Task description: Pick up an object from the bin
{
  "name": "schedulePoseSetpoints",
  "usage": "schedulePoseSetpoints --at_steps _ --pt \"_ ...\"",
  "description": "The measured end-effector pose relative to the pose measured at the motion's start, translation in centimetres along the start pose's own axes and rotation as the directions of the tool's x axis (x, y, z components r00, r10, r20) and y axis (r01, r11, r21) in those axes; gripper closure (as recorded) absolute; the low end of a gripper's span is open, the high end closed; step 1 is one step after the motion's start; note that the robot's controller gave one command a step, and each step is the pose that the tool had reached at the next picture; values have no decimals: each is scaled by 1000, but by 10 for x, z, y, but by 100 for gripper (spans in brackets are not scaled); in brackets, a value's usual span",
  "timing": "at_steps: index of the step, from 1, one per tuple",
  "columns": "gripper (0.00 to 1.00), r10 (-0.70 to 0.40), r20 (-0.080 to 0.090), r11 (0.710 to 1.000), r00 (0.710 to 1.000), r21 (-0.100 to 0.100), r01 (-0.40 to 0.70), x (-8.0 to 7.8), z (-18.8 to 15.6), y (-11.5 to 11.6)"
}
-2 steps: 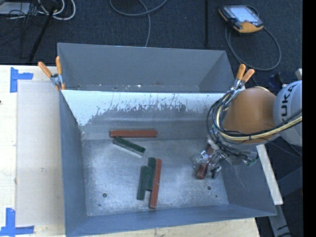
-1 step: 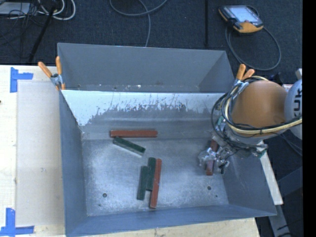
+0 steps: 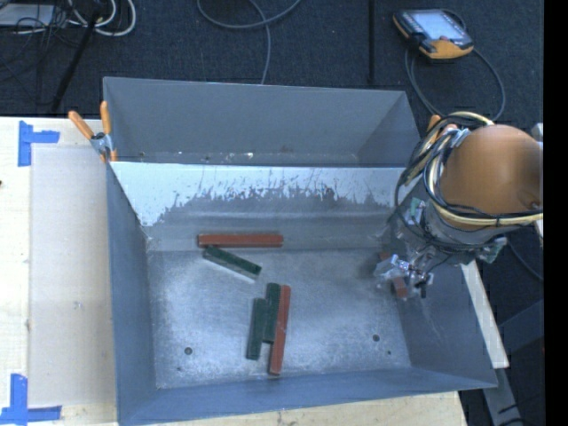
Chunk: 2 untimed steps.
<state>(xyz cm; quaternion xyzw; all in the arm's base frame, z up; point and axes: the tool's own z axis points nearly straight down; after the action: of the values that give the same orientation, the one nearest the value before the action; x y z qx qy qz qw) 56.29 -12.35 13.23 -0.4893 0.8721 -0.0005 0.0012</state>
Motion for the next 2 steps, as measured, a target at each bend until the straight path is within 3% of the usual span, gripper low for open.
schedulePoseSetpoints --at_steps 1,2 --pt "0 201 1 980 980 -1 -201 -12 -89 23" --pt "0 202 0 979 979 -3 -202 -11 -88 23"
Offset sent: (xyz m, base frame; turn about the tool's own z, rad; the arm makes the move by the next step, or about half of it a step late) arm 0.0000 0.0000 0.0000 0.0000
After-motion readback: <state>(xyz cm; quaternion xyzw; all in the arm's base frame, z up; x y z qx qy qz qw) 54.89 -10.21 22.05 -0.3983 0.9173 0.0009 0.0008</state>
